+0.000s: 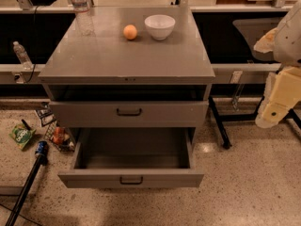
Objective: Place orange into middle drawer
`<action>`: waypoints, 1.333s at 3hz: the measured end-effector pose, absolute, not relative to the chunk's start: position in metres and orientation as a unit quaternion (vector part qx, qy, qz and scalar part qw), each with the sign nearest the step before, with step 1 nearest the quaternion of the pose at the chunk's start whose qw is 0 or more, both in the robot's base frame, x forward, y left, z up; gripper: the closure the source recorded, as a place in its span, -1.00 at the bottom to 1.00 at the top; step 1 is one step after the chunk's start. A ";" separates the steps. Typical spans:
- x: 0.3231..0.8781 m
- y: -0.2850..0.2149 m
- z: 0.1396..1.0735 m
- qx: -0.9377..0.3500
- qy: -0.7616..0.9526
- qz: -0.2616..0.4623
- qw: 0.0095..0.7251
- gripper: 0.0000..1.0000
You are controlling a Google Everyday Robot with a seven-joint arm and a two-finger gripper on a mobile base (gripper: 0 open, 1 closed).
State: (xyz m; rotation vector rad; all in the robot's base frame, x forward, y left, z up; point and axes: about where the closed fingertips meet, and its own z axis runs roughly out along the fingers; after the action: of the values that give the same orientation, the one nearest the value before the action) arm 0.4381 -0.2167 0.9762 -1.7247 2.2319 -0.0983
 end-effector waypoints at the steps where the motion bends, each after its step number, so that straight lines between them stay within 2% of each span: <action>1: 0.438 -0.217 0.976 -0.603 0.781 -0.034 0.159 -1.00; 2: 0.458 -0.200 0.965 -0.595 0.780 0.008 0.194 -1.00; 3: 0.509 -0.177 0.927 -0.543 0.786 0.110 0.274 -1.00; 4: 0.540 -0.141 0.916 -0.478 0.757 0.209 0.393 -1.00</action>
Offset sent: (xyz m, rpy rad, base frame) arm 0.1047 0.0834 -0.0441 0.6044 -0.0015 0.0206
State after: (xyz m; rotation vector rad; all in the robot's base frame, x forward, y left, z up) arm 0.5397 -0.1406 0.9163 -1.2117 1.9218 0.5309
